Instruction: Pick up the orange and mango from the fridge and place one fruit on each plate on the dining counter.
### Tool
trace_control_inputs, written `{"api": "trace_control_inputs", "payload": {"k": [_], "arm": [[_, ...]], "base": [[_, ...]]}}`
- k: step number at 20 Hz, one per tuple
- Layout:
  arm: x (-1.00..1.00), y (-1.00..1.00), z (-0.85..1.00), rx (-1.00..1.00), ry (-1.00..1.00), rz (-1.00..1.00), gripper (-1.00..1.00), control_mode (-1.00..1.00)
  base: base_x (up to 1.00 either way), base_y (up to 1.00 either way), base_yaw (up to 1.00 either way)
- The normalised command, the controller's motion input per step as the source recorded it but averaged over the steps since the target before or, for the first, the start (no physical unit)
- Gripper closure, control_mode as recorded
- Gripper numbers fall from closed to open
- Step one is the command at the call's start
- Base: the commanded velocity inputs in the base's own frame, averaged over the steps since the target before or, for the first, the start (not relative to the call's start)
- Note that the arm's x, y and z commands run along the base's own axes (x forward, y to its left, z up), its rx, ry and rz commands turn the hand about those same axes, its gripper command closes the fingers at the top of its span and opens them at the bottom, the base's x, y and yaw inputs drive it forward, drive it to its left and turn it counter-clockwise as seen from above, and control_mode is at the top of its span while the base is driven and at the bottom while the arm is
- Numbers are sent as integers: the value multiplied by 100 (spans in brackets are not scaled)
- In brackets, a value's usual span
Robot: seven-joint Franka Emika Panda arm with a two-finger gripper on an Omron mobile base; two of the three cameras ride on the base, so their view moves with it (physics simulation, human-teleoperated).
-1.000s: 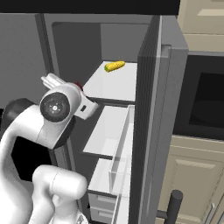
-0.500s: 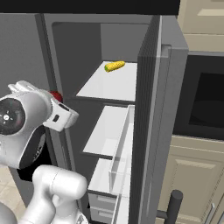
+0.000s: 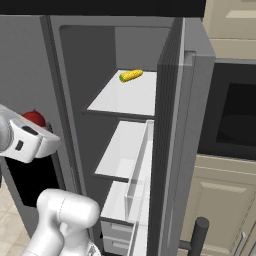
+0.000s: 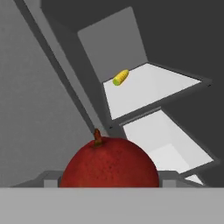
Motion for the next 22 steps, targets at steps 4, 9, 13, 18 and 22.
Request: {"api": "trace_control_inputs", "payload": {"k": [4,9,13,18,22], "arm": [[-3,13,0,-3,-1,-1,100,-100],[-24,1,0,-1,-10,-2,100,-100],[0,0,0,0,0,0,100,100],[0,0,0,0,0,0,100,100],[0,0,0,0,0,0,100,100]], "base": [[0,0,0],[0,0,0],[-78,10,-27],[-70,34,-39],[-54,20,-62]]}}
